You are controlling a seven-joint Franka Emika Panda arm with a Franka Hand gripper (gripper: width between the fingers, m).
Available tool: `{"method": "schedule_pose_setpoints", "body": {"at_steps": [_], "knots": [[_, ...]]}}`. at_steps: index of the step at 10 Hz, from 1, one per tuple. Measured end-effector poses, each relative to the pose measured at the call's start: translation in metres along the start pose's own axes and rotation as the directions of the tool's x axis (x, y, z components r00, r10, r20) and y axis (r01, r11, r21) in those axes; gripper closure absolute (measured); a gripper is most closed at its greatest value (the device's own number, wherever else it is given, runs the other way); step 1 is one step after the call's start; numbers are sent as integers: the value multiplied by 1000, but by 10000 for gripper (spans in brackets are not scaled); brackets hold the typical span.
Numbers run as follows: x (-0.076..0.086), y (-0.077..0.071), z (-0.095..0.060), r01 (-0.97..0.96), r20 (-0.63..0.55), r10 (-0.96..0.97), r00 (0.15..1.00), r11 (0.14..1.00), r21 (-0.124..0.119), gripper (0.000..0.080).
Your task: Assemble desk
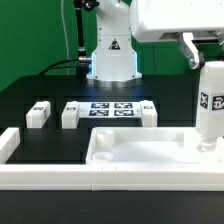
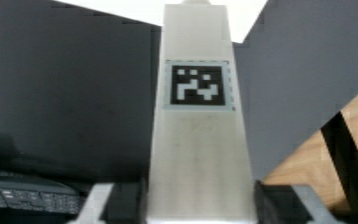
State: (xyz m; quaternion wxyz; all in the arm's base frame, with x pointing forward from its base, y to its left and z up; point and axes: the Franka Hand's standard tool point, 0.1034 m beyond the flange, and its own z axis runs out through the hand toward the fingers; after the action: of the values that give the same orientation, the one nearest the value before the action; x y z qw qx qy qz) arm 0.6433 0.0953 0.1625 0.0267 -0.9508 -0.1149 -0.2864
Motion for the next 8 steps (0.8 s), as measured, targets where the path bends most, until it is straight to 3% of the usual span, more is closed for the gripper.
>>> {"method": "schedule_pose_setpoints", "body": {"at_steps": [3,8], "knots": [[-9,-9,9,4,15,-4,1000,1000,10,512],[-15,-10,14,5,18,-5,1000,1000,10,512]]}}
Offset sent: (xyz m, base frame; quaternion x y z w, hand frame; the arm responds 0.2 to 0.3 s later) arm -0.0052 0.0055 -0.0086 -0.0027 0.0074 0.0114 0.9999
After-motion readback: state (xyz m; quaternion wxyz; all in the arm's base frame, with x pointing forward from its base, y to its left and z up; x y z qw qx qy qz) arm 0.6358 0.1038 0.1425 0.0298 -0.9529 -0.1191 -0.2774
